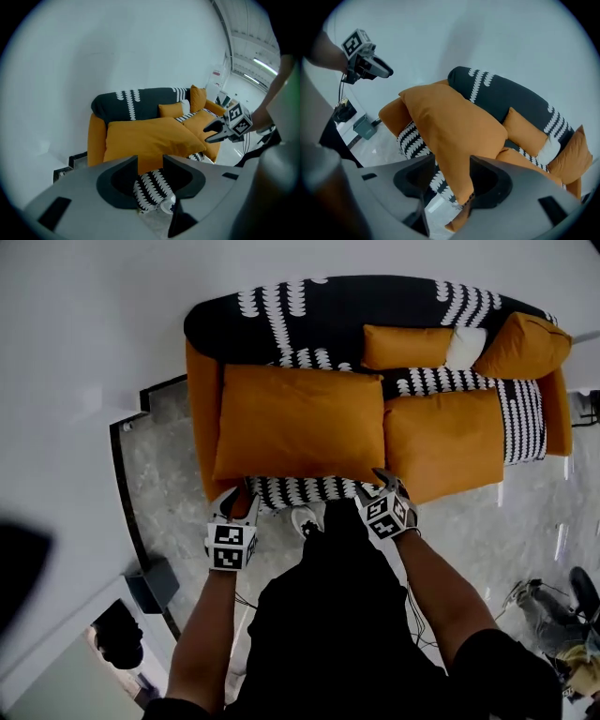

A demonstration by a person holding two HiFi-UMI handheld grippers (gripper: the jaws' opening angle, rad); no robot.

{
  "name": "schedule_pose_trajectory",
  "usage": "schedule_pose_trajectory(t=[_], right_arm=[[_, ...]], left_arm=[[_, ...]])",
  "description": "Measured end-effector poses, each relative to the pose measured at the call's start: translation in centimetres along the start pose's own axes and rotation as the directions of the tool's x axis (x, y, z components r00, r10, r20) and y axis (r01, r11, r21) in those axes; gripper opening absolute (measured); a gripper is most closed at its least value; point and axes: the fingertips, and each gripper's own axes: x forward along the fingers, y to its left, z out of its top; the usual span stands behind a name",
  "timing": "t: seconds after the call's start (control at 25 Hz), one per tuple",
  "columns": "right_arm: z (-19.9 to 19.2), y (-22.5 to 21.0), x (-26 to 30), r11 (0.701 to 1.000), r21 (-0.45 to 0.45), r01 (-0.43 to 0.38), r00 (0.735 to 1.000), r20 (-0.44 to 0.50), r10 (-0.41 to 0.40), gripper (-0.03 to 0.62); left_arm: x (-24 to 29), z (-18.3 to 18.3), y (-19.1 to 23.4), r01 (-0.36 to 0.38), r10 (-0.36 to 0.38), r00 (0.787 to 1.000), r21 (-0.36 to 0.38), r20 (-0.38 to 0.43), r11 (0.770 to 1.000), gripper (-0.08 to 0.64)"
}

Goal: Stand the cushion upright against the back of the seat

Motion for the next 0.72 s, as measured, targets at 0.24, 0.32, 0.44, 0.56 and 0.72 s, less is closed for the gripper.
schedule_pose_trajectory(t=[0.24, 0.32, 0.44, 0.56, 0.72], right_arm=[[1.1, 0.0, 5.7, 0.988, -0.144, 0.059, 0.998, -0.021, -0.063, 0.243], [1.0, 0.1, 7.0, 0.976, -0.204, 0.072, 0.996, -0.033, -0.08, 0.244], [0.9, -0.2, 8.8, 0.956, -0.278, 0.098, 0.992, -0.052, -0.117, 0.244], [1.3, -0.8, 9.5, 0.956, -0.276, 0.101, 0.99, -0.064, -0.124, 0.237], [2.9, -1.6, 8.7, 0.979, -0.189, 0.082, 0.996, -0.029, -0.089, 0.118]], left_arm=[[2.5, -0.3, -1.0, 0.029, -0.029, 0.999, -0.003, -0.045, 1.0, 0.172], [2.9, -0.9, -1.0, 0.03, -0.03, 0.997, -0.007, -0.066, 1.0, 0.172], [3.5, -2.5, -0.7, 0.015, -0.013, 0.991, 0.011, -0.134, 1.0, 0.172], [4.0, -3.6, -0.6, 0.011, -0.008, 0.983, 0.015, -0.185, 1.0, 0.172], [4.6, -3.9, -0.5, 0.015, -0.015, 0.978, 0.0, -0.207, 1.0, 0.172]])
